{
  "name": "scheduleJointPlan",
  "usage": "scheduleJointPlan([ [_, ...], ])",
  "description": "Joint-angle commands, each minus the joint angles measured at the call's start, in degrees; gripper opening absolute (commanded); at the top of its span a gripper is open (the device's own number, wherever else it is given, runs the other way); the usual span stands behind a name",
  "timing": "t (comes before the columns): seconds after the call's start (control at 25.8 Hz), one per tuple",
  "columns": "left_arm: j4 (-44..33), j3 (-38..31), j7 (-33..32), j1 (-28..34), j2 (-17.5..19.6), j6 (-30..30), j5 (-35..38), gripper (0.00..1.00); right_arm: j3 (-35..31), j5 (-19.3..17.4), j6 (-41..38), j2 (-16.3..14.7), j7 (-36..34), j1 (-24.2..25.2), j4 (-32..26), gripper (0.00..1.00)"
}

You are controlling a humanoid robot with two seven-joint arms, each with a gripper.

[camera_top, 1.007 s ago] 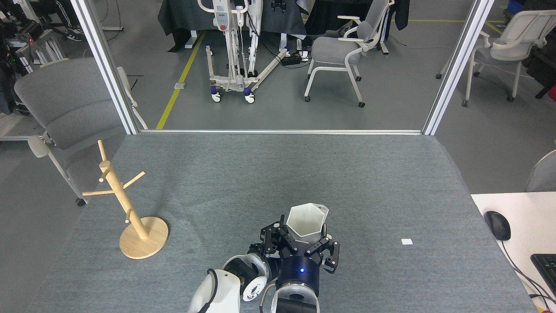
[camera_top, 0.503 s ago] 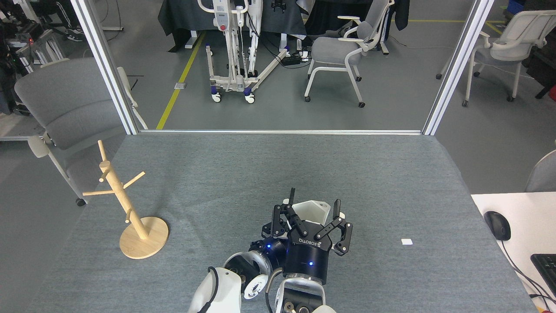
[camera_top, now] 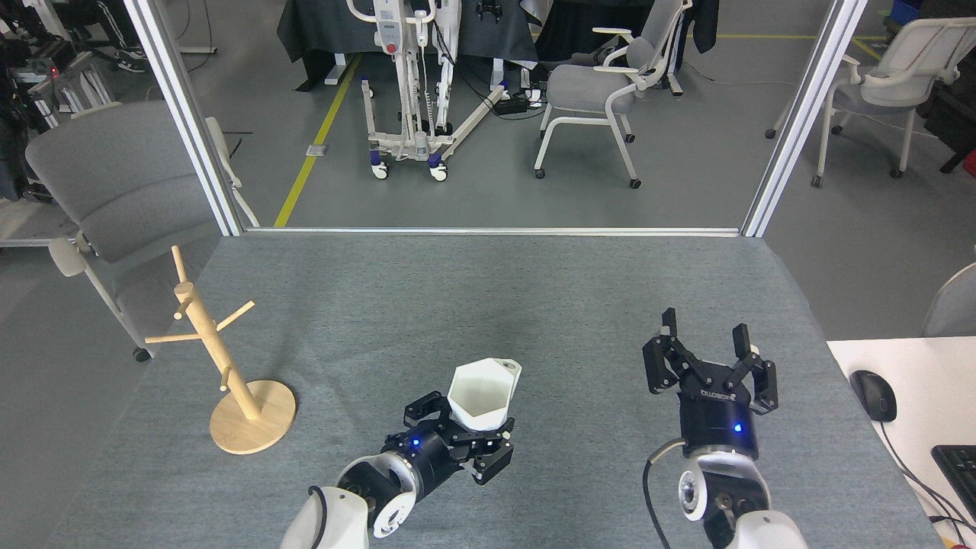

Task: Hang cup on storage rack
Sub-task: 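Carry the cup with the left gripper past the wooden stand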

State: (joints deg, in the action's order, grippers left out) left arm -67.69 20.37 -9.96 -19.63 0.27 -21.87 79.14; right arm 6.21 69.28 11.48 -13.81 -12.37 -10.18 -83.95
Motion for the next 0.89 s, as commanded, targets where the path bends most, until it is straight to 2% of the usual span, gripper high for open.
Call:
scheduleJointPlan([
  [0.0,-8.5,-2.3,-0.1,5.5,4.7,0.0,0.0,0.00,-7.1,4.5,-4.7,-1.5,4.6,5.5,-0.3,1.00],
  [0.12,-13.9,-3.8,0.3,10.6,7.2,0.4,0.2,0.00,-11.5,7.7,-11.1,0.6,10.2,11.1,-3.3,1.00],
  [0.27,-17.4,-9.6,0.6,15.6,10.8,0.3,0.9,0.00,-16.8,8.0,-20.1,2.5,11.1,16.2,-7.7,0.99],
  [0.46,-18.6,-16.9,0.6,20.0,14.5,0.3,1.0,0.00,-17.2,8.0,-21.0,2.1,11.0,16.2,-7.6,1.00],
  [0.7,-18.6,-26.7,0.7,25.5,16.5,0.1,2.2,0.00,-17.0,7.9,-21.0,1.8,10.8,15.7,-7.7,1.00],
  [0.85,-18.3,-34.3,0.6,26.1,16.8,0.1,2.3,0.00,-17.1,7.8,-21.0,1.7,10.6,15.3,-7.5,1.00],
])
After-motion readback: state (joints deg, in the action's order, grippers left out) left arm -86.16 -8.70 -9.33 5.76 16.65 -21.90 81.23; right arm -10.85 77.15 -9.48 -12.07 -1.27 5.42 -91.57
